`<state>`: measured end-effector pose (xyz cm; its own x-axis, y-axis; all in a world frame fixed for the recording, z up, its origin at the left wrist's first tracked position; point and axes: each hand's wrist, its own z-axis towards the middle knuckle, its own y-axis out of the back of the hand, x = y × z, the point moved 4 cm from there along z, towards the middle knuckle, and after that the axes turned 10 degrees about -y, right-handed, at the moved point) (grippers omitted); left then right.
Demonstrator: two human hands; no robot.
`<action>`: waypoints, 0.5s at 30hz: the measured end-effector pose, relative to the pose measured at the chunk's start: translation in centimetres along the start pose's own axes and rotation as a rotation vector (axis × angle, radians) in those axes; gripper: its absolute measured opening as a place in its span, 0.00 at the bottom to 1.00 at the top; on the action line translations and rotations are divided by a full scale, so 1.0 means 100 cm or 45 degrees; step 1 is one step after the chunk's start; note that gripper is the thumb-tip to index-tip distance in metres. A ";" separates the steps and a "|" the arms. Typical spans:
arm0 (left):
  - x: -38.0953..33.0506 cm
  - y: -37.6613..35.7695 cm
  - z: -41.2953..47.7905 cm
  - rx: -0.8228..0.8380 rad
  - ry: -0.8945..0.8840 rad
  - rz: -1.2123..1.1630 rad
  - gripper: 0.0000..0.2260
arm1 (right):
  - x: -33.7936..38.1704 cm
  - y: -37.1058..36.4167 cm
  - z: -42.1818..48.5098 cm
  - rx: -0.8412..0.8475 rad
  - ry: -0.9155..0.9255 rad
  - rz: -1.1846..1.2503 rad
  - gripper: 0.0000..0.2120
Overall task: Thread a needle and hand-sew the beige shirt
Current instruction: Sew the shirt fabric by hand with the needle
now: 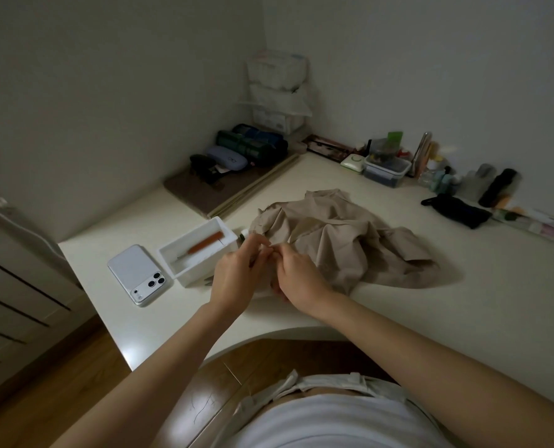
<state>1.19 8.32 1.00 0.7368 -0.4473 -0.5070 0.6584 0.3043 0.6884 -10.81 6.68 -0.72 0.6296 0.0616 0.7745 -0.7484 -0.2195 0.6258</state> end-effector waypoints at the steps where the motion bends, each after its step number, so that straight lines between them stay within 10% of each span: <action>1: 0.000 0.000 0.000 -0.011 0.009 -0.005 0.05 | 0.000 0.000 0.000 0.001 -0.006 0.023 0.14; 15: -0.001 0.003 0.005 0.023 0.064 0.019 0.04 | 0.001 0.005 -0.005 0.106 -0.035 0.180 0.12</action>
<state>1.24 8.05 1.56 0.7535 -0.3999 -0.5218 0.6449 0.2952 0.7050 -11.27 7.01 -0.29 0.5255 -0.0024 0.8508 -0.8108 -0.3042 0.5000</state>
